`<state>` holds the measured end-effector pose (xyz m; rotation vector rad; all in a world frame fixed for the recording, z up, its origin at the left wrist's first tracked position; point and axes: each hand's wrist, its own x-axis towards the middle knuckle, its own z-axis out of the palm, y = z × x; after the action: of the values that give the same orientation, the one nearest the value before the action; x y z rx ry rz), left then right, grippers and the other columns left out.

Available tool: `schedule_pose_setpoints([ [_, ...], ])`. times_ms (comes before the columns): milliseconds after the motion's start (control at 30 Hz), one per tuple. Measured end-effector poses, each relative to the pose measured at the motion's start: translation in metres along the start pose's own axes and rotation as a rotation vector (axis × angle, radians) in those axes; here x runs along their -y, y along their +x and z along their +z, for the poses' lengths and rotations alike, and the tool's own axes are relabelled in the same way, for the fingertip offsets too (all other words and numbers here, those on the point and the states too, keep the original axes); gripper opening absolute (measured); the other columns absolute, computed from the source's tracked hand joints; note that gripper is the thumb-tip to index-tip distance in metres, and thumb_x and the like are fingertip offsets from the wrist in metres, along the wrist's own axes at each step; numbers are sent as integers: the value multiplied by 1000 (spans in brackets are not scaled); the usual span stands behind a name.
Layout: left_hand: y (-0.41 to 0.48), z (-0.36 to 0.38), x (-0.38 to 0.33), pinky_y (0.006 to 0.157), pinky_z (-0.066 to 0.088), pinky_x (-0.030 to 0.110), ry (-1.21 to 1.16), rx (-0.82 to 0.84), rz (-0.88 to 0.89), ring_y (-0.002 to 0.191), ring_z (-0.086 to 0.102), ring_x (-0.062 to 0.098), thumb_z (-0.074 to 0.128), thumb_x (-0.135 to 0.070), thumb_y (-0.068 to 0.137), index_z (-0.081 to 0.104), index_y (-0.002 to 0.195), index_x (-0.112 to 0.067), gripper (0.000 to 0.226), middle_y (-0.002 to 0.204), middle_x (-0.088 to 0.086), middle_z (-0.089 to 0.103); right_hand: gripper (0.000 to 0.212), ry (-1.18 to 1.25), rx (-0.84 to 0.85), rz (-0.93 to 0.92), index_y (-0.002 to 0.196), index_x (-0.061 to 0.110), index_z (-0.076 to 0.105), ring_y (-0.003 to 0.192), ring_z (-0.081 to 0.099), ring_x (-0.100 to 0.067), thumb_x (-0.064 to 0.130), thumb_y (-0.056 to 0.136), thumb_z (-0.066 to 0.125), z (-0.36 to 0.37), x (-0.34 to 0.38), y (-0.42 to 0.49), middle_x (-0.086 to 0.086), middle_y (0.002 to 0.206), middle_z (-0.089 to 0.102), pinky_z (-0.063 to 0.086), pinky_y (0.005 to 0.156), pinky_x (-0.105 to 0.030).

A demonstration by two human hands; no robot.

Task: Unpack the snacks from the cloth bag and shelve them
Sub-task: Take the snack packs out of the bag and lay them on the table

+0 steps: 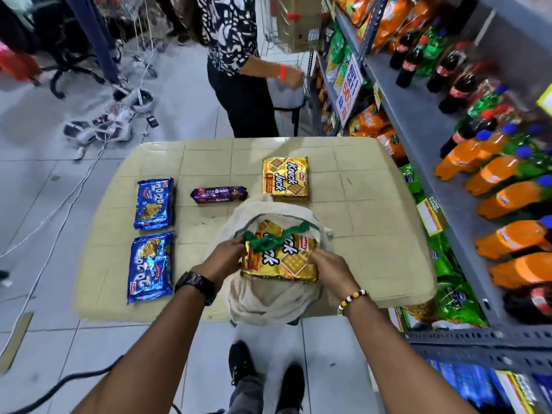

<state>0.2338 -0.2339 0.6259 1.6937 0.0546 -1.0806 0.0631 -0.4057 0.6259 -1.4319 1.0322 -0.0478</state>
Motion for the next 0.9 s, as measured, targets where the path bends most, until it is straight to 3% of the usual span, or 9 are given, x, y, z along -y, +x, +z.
schedule_pose_setpoints([
  [167,-16,1,-34,65,49,21,-34,21,97,73,61,6,42,3,83,72,108,-17,43,87,-5,73,6,50,-4,-64,61,22,63,69,54,-14,27,63,62,-11,36,4,7,68,62,39,64,-31],
  [333,-26,4,-36,71,50,29,13,11,120,78,61,14,43,2,89,68,106,-8,33,92,5,67,14,3,19,-59,63,22,69,73,61,-18,34,59,63,-10,39,3,6,69,68,47,66,-33],
  [400,-29,4,-17,62,51,27,61,-8,99,71,61,13,41,1,91,66,104,-8,29,86,6,65,26,-52,31,-23,76,15,72,86,67,-27,35,63,64,-8,18,1,-5,85,75,55,78,-43],
  [467,-33,4,8,48,39,20,94,-16,61,52,51,9,38,6,84,69,105,-8,40,70,1,60,35,-92,56,27,85,8,68,87,67,-30,35,62,63,-3,-9,-4,-11,89,73,54,86,-54],
  [567,-46,3,52,45,37,17,64,14,9,50,52,12,37,9,81,68,114,-5,48,80,8,63,43,-121,100,77,85,9,69,77,61,-21,39,55,60,7,-53,-20,-8,79,70,54,74,-49],
  [633,-58,0,78,46,48,16,-3,47,-38,60,69,11,44,4,84,74,110,-15,44,91,3,77,47,-139,145,112,92,19,73,83,67,-20,40,54,58,14,-78,-34,1,86,76,53,75,-37],
  [700,-67,-5,98,49,50,16,-27,17,-100,65,72,9,47,3,84,76,108,-18,43,96,5,79,45,-125,201,138,99,26,73,94,70,-19,36,57,59,23,-99,-44,7,94,77,57,88,-43],
  [800,-79,-16,115,48,50,17,-56,-26,-148,62,71,10,46,3,84,75,109,-18,43,89,5,79,43,-147,272,134,105,32,72,98,70,-15,36,65,59,37,-114,-55,12,98,77,55,93,-46],
  [900,-95,-35,118,60,56,23,-99,-52,-125,88,75,19,53,-9,75,75,110,-24,44,103,4,78,44,-166,323,116,106,37,70,96,69,-11,36,64,57,56,-110,-60,17,97,76,56,92,-43],
])
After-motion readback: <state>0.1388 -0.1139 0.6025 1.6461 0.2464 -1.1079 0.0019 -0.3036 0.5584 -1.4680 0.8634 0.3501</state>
